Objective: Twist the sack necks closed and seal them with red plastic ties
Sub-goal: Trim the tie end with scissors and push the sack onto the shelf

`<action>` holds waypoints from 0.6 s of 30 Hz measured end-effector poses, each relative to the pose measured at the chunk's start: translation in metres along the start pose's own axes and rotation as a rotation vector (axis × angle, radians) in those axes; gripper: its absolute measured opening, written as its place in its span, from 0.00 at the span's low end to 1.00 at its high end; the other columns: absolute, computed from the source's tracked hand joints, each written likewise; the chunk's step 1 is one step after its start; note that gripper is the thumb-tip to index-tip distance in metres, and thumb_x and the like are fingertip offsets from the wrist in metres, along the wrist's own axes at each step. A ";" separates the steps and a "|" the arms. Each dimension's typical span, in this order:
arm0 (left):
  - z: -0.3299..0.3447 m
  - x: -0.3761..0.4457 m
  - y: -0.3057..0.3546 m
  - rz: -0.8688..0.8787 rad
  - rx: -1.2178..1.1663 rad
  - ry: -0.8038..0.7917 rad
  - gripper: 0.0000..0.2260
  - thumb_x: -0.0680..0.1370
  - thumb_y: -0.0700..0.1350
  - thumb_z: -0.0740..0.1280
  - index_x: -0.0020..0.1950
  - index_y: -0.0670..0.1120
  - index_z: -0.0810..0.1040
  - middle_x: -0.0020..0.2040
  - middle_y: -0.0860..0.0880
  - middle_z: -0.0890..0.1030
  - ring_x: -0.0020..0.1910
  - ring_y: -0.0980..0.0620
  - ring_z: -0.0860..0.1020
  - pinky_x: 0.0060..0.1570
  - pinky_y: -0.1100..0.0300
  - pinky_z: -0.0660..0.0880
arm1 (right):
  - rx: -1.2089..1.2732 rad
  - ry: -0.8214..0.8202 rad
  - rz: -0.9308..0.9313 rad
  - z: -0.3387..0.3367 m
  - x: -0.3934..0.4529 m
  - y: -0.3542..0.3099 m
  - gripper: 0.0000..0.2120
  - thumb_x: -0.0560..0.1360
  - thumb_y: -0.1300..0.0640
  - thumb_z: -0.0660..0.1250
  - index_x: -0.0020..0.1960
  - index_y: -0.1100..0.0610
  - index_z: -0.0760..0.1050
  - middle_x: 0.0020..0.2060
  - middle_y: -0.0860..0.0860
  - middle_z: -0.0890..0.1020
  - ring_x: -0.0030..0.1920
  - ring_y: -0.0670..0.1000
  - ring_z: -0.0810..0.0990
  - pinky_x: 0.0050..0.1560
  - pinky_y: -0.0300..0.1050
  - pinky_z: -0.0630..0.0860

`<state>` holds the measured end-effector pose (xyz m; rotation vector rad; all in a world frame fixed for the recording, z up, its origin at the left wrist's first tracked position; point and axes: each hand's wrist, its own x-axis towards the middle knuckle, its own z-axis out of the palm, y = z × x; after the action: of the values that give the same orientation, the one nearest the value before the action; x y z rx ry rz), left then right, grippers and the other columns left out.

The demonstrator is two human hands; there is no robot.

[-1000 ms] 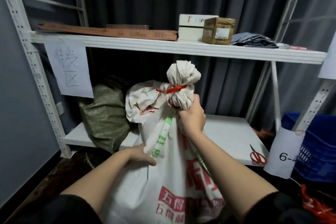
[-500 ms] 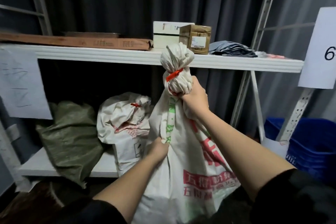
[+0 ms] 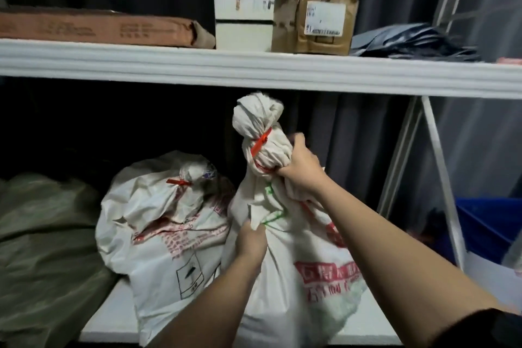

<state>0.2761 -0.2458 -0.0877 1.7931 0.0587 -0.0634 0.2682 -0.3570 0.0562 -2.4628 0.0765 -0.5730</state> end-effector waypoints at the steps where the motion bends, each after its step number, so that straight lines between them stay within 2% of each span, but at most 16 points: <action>1: 0.002 0.011 -0.004 0.004 -0.020 0.004 0.13 0.79 0.39 0.61 0.62 0.38 0.75 0.55 0.39 0.80 0.50 0.43 0.76 0.44 0.60 0.68 | -0.032 -0.045 0.025 0.014 0.007 0.009 0.27 0.69 0.55 0.69 0.63 0.54 0.59 0.55 0.57 0.78 0.55 0.62 0.77 0.55 0.53 0.71; 4: 0.006 0.026 -0.010 0.023 0.014 -0.094 0.16 0.79 0.42 0.60 0.66 0.39 0.72 0.57 0.41 0.79 0.53 0.43 0.76 0.45 0.60 0.68 | -0.090 -0.041 0.092 0.042 0.016 0.029 0.29 0.69 0.55 0.69 0.66 0.53 0.61 0.59 0.57 0.76 0.60 0.62 0.74 0.59 0.54 0.69; 6: 0.008 0.024 -0.017 0.034 0.197 -0.173 0.23 0.76 0.51 0.63 0.70 0.45 0.67 0.64 0.42 0.75 0.61 0.43 0.73 0.57 0.57 0.70 | -0.107 0.028 0.180 0.054 0.016 0.042 0.28 0.69 0.54 0.68 0.67 0.50 0.64 0.60 0.56 0.73 0.62 0.61 0.71 0.60 0.55 0.67; 8: 0.007 0.011 -0.027 0.076 0.565 -0.259 0.38 0.69 0.63 0.65 0.75 0.51 0.56 0.74 0.46 0.63 0.74 0.43 0.59 0.71 0.46 0.59 | -0.173 0.049 0.254 0.065 0.013 0.054 0.26 0.69 0.50 0.68 0.66 0.48 0.66 0.60 0.55 0.72 0.63 0.61 0.69 0.62 0.57 0.65; 10: 0.006 -0.003 -0.034 0.129 0.830 -0.365 0.51 0.64 0.67 0.68 0.77 0.52 0.44 0.79 0.47 0.45 0.77 0.42 0.41 0.72 0.38 0.46 | -0.188 0.049 0.273 0.077 0.010 0.061 0.25 0.70 0.49 0.68 0.65 0.49 0.66 0.60 0.54 0.74 0.62 0.61 0.70 0.62 0.58 0.65; 11: 0.006 -0.005 -0.039 0.144 0.890 -0.409 0.54 0.63 0.68 0.69 0.78 0.52 0.41 0.78 0.47 0.39 0.76 0.41 0.36 0.71 0.35 0.43 | -0.159 0.053 0.279 0.083 0.009 0.064 0.26 0.70 0.49 0.68 0.65 0.50 0.64 0.58 0.54 0.76 0.61 0.61 0.72 0.62 0.58 0.66; 14: 0.008 0.001 -0.047 0.135 0.912 -0.429 0.55 0.62 0.70 0.69 0.77 0.55 0.40 0.77 0.49 0.34 0.74 0.41 0.30 0.67 0.30 0.42 | -0.023 0.071 0.274 0.096 0.003 0.070 0.29 0.70 0.47 0.69 0.63 0.56 0.59 0.56 0.56 0.78 0.56 0.61 0.76 0.57 0.57 0.71; 16: 0.010 0.010 -0.049 0.104 0.918 -0.396 0.50 0.65 0.72 0.65 0.77 0.56 0.42 0.77 0.50 0.35 0.74 0.41 0.31 0.67 0.29 0.44 | 0.013 0.074 0.215 0.099 -0.003 0.076 0.30 0.71 0.44 0.67 0.64 0.57 0.58 0.62 0.56 0.72 0.55 0.60 0.76 0.53 0.55 0.73; 18: 0.012 0.018 -0.049 0.086 0.937 -0.359 0.46 0.68 0.72 0.61 0.78 0.57 0.43 0.78 0.51 0.35 0.74 0.40 0.31 0.67 0.30 0.46 | -0.046 0.125 0.109 0.100 -0.011 0.082 0.32 0.71 0.41 0.60 0.68 0.57 0.58 0.68 0.56 0.65 0.60 0.59 0.73 0.54 0.53 0.73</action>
<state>0.2899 -0.2463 -0.1393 2.6823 -0.3616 -0.4026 0.3066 -0.3670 -0.0676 -2.4476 0.2752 -0.6836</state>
